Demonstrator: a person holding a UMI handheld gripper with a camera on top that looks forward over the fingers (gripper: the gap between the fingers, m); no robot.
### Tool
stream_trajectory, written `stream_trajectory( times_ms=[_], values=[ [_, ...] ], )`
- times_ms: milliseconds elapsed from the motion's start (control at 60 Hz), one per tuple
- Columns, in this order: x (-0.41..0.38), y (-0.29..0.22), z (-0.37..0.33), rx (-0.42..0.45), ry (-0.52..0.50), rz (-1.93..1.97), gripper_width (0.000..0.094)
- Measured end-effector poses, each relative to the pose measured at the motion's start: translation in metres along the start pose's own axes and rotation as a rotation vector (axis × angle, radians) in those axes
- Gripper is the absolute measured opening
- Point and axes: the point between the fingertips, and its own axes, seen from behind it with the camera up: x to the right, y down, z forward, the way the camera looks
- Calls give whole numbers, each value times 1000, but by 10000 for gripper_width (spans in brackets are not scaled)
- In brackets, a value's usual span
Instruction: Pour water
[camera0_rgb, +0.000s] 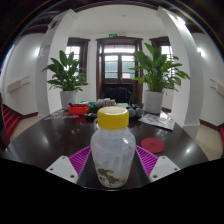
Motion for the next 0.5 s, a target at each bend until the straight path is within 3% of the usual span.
stream_trajectory(
  times_ms=[67, 267, 500],
  values=[
    [-3, -3, 3, 19, 4, -11, 617],
    [5, -4, 3, 10, 49, 10, 486],
    [6, -3, 3, 10, 64, 2, 462]
  ],
)
